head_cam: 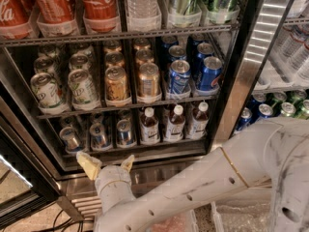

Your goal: Pick redbull can from bottom shelf of fridge

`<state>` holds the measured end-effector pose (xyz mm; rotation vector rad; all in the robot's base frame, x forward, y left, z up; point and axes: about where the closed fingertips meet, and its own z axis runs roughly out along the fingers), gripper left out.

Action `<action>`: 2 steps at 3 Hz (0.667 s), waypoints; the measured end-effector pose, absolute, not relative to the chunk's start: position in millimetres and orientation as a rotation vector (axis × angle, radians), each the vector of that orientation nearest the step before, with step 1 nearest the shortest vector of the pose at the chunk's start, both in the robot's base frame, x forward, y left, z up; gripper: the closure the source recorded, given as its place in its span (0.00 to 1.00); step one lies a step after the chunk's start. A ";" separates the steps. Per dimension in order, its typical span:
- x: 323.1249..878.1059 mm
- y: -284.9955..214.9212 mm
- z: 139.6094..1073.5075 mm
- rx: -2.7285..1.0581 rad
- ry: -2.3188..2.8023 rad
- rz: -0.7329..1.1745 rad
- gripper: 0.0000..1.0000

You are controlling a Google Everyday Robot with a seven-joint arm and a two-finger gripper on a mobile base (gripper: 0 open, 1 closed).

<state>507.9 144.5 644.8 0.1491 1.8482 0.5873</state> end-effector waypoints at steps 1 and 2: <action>514.6 143.1 638.8 0.071 1.853 0.529 0.00; 516.5 133.2 629.6 0.055 1.853 0.505 0.00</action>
Offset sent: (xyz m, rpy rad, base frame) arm 0.0105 -0.0226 -0.0240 -0.1218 -0.0385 0.0218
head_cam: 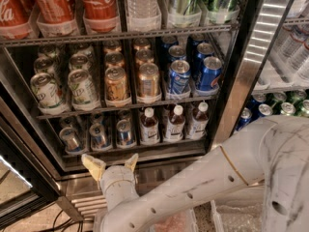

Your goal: Pick redbull can from bottom shelf of fridge

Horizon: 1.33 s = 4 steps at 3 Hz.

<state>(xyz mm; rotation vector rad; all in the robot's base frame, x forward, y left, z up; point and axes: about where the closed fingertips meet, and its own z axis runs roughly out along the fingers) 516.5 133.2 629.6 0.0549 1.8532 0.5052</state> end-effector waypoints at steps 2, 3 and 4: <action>523.9 119.3 606.8 0.080 1.853 0.375 0.00; 523.9 119.3 606.7 0.080 1.853 0.375 0.00; 532.3 117.3 600.6 0.110 1.816 0.365 0.00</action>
Offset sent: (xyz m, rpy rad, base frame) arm 0.0140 -0.0214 -0.0339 -0.1239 -0.0244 -0.1560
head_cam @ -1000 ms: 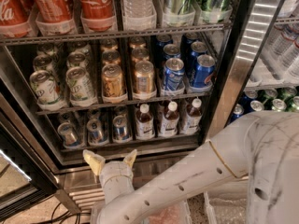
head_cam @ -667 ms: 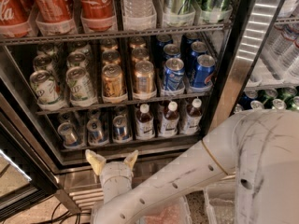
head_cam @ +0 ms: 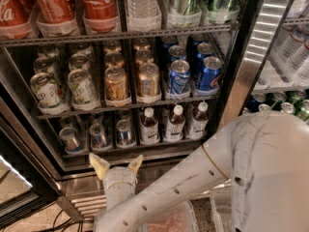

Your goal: Pick redbull can from bottom shelf of fridge

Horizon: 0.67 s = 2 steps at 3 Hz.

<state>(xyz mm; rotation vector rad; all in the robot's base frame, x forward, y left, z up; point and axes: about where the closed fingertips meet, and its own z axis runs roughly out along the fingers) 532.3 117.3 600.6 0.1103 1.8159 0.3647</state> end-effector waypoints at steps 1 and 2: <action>546.2 112.5 594.0 0.102 1.777 0.273 0.04; 558.0 110.2 589.8 0.077 1.746 0.200 0.08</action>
Offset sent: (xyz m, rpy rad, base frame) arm 0.0405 -0.0201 -0.0054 -0.2009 -0.1586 -0.1516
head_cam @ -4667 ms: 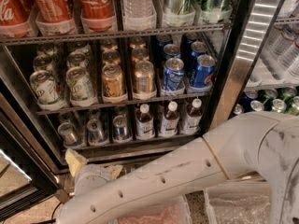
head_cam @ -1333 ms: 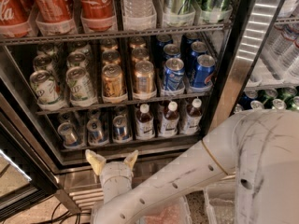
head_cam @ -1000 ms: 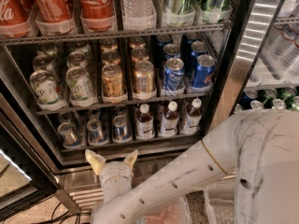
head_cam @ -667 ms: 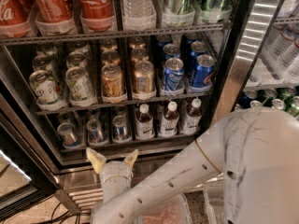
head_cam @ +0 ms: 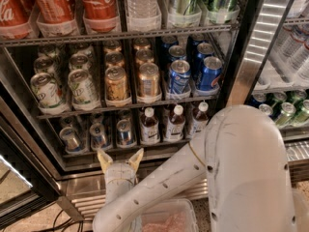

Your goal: Pick redbull can from bottom shelf of fridge

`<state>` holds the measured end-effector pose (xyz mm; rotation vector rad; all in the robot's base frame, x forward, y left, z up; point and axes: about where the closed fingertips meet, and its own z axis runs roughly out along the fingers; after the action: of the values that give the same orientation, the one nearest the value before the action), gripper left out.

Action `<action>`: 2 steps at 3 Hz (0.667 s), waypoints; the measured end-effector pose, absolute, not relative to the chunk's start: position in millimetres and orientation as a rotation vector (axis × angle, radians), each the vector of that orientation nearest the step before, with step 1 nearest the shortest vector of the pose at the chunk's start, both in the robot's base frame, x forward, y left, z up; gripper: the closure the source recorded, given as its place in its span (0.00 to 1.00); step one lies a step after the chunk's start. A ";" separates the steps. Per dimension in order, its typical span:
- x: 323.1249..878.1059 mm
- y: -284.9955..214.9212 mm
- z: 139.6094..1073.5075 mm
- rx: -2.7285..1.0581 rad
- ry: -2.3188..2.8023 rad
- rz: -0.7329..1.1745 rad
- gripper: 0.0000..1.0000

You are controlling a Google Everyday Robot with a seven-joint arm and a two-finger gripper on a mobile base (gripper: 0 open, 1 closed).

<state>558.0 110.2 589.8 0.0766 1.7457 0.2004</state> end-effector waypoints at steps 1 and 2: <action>564.9 110.0 589.4 0.055 1.719 0.162 0.14; 567.0 110.0 588.2 0.047 1.702 0.146 0.20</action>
Offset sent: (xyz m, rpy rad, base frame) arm 0.0130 -0.0230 0.0170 -0.0769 -0.1450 -0.1117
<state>567.0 110.0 588.2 0.0474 1.7016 0.1462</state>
